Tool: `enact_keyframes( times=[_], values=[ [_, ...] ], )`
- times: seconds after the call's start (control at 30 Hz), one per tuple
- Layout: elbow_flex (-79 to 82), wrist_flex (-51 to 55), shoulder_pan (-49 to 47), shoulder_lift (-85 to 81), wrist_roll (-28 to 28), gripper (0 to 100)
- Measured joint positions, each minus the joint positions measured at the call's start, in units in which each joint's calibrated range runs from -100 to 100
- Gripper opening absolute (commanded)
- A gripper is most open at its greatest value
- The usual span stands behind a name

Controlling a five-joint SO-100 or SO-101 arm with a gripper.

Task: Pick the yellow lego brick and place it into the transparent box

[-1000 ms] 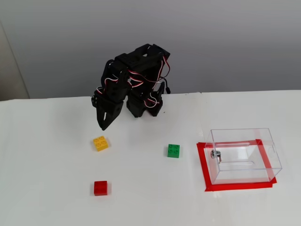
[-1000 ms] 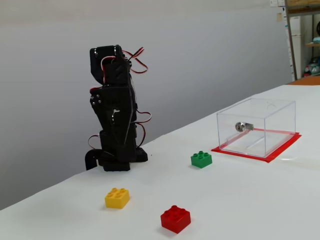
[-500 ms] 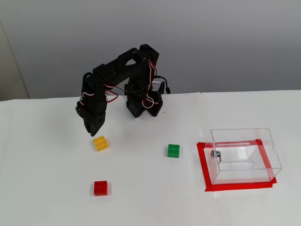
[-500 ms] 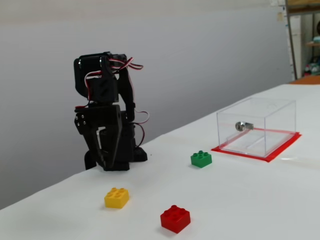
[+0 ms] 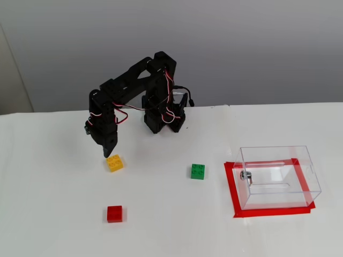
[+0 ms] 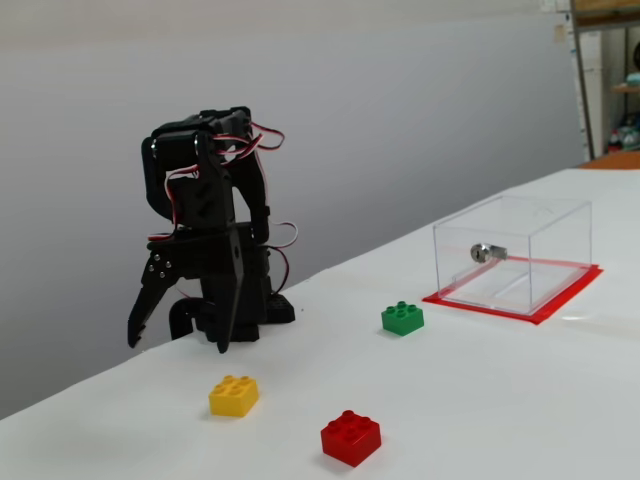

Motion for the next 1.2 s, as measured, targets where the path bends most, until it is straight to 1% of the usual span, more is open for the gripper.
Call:
enact_keyframes(
  times=[0.23, 0.6, 1.2],
  values=[
    [0.0, 0.0, -3.21, 2.2, 0.0, 43],
    [0.0, -0.43, -4.91, 8.37, -0.2, 43],
    [0.0, -3.08, -7.69, 13.45, -0.2, 43]
  ],
)
